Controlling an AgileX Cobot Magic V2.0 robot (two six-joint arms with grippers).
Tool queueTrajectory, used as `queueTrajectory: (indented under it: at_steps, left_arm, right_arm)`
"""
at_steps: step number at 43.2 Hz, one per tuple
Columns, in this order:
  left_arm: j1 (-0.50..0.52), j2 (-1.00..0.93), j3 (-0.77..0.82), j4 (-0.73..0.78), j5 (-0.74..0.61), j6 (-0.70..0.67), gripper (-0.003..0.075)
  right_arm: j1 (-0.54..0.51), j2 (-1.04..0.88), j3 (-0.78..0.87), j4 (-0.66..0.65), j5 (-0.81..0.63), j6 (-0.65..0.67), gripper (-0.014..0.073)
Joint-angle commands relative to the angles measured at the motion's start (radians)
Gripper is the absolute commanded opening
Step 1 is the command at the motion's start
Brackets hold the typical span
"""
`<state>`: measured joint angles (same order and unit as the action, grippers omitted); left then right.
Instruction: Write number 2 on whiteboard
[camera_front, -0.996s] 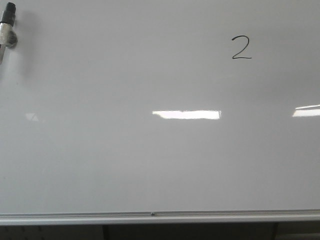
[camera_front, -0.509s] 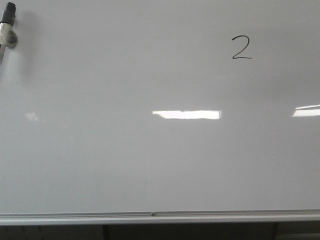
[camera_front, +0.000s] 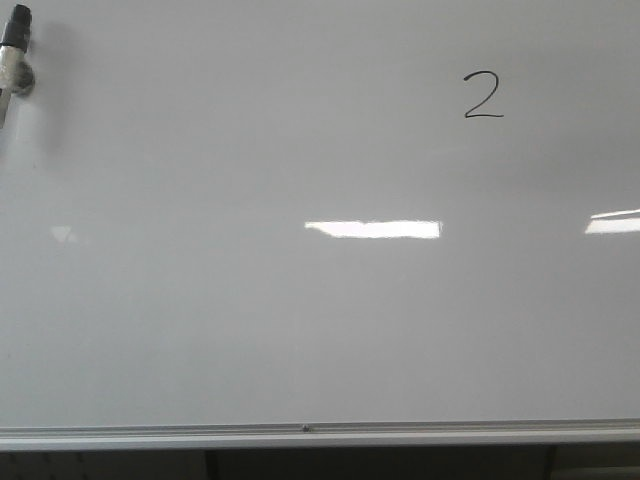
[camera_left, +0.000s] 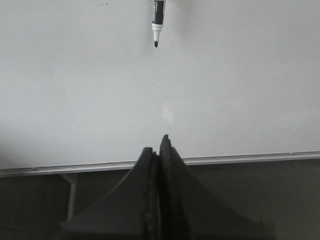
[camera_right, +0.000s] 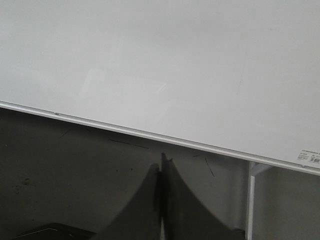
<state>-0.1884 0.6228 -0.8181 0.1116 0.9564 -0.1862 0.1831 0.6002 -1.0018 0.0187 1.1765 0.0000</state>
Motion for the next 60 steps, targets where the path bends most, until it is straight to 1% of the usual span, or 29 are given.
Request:
queueTrajectory:
  at_steps: [1,13,18,20,24,28,32,36,44,48,54,60]
  left_arm:
    - [-0.007,0.0,-0.032,-0.003,-0.066,-0.006,-0.002]
    - [-0.007,-0.021,-0.028,0.003,-0.073,-0.006,-0.002]
    - [0.011,-0.061,-0.02,0.07,-0.083,-0.006,-0.002]
    - [0.025,-0.081,-0.003,0.07,-0.1,-0.006,-0.002]
    - [0.051,-0.125,0.048,0.066,-0.165,-0.006,-0.002]
    - [0.082,-0.179,0.134,0.057,-0.268,-0.006,-0.002]
    - [0.108,-0.256,0.245,0.026,-0.383,-0.006,-0.002]
    - [0.119,-0.334,0.355,0.012,-0.467,-0.006,-0.002]
    - [0.186,-0.479,0.551,-0.103,-0.631,-0.006,-0.002]
    - [0.217,-0.538,0.636,-0.117,-0.703,-0.006,-0.002]
    - [0.238,-0.606,0.739,-0.125,-0.794,-0.006,-0.002]
    - [0.24,-0.655,0.807,-0.126,-0.832,-0.006,-0.002]
  right_arm:
    - [-0.007,0.006,-0.027,-0.011,-0.066,0.0,-0.0067]
    - [-0.007,0.006,-0.027,-0.011,-0.066,0.0,-0.0067]
    - [-0.007,0.006,-0.027,-0.011,-0.065,0.0,-0.0067]
    - [-0.007,0.006,-0.027,-0.011,-0.065,0.0,-0.0067]
    - [-0.007,0.006,-0.027,-0.011,-0.064,0.0,-0.0067]
    - [-0.007,0.006,-0.027,-0.011,-0.064,0.0,-0.0067]
    - [-0.007,0.006,-0.027,-0.011,-0.064,0.0,-0.0067]
    - [-0.007,0.006,-0.027,-0.011,-0.064,0.0,-0.0067]
    - [-0.007,0.006,-0.027,-0.011,-0.064,0.0,-0.0067]
    - [-0.007,0.006,-0.027,-0.011,-0.063,0.0,-0.0067]
    - [-0.007,0.006,-0.027,-0.011,-0.063,0.0,-0.0067]
    - [-0.007,0.006,-0.027,-0.011,-0.063,0.0,-0.0067]
